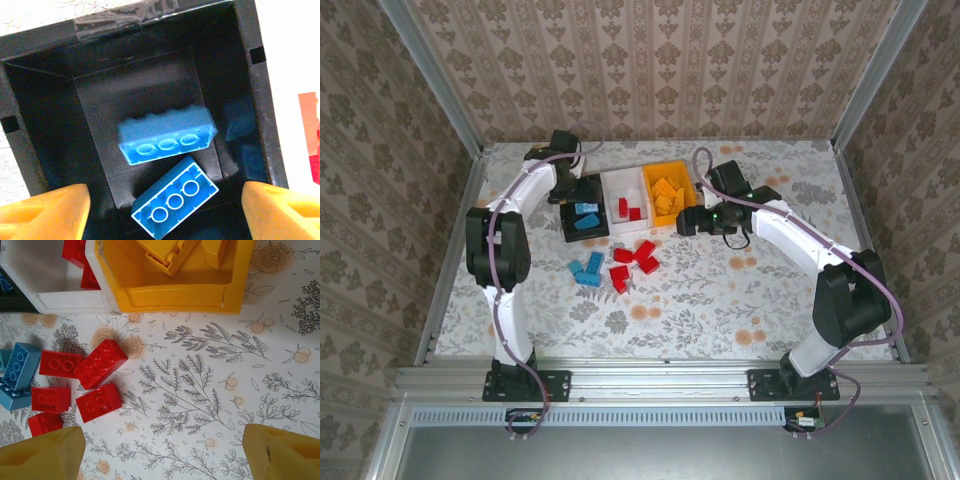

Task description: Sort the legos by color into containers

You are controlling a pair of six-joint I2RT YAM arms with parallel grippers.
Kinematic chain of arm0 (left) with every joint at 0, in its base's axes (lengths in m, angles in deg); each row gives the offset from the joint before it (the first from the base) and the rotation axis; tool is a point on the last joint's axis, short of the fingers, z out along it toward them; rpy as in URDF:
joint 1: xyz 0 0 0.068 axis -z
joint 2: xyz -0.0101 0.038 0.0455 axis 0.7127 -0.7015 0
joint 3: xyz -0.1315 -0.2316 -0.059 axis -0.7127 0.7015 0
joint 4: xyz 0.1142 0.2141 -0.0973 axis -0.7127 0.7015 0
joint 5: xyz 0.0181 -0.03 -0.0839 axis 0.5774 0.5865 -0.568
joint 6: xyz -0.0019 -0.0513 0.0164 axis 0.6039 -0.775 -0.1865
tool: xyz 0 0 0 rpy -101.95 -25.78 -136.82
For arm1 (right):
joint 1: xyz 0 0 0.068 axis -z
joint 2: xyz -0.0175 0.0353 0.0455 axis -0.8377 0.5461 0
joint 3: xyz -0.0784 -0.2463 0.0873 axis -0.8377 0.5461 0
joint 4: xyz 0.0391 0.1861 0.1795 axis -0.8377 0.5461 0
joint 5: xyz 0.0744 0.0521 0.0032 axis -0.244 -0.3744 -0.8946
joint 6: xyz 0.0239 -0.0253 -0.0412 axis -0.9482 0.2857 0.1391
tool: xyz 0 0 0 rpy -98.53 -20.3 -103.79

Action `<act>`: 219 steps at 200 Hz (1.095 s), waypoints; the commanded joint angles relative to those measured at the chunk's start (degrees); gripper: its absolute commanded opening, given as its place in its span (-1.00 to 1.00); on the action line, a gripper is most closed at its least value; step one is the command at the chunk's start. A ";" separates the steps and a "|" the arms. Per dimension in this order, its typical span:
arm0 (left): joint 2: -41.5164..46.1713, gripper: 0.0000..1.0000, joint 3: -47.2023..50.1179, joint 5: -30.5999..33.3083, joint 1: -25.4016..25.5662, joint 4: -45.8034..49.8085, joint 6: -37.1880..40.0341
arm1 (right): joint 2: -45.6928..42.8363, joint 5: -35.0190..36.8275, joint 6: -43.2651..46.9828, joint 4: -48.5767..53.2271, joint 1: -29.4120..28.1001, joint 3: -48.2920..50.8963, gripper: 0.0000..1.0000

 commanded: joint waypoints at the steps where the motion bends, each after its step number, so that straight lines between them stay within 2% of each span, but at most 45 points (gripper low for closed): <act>1: 1.66 0.67 -0.22 -0.52 -0.84 2.39 0.55 | 0.52 -1.34 -0.74 0.98 0.18 -1.91 0.68; 57: 14.00 0.83 6.17 -2.30 -1.01 1.14 -0.10 | 0.34 -1.59 -0.97 1.26 0.22 -2.22 0.70; 76: 19.76 0.99 11.11 -4.00 -1.05 -0.72 -1.34 | 0.24 -1.46 -0.93 1.29 0.23 -2.17 0.72; 119: 31.92 1.00 22.60 -5.17 -0.45 -1.92 -3.02 | 0.76 -2.14 -1.10 0.92 0.22 -2.04 0.78; 160: 40.33 1.00 33.01 -2.99 4.32 -0.58 -3.79 | 1.40 -3.05 -1.25 0.54 0.23 -1.96 0.79; 188: 43.62 0.99 42.19 -3.48 6.39 -4.34 -7.67 | 1.20 -3.13 -1.37 0.39 0.18 -1.78 0.80; 219: 42.53 1.00 48.19 -4.18 8.83 -8.43 -10.63 | 1.82 -3.91 -1.81 0.19 0.23 -1.78 0.80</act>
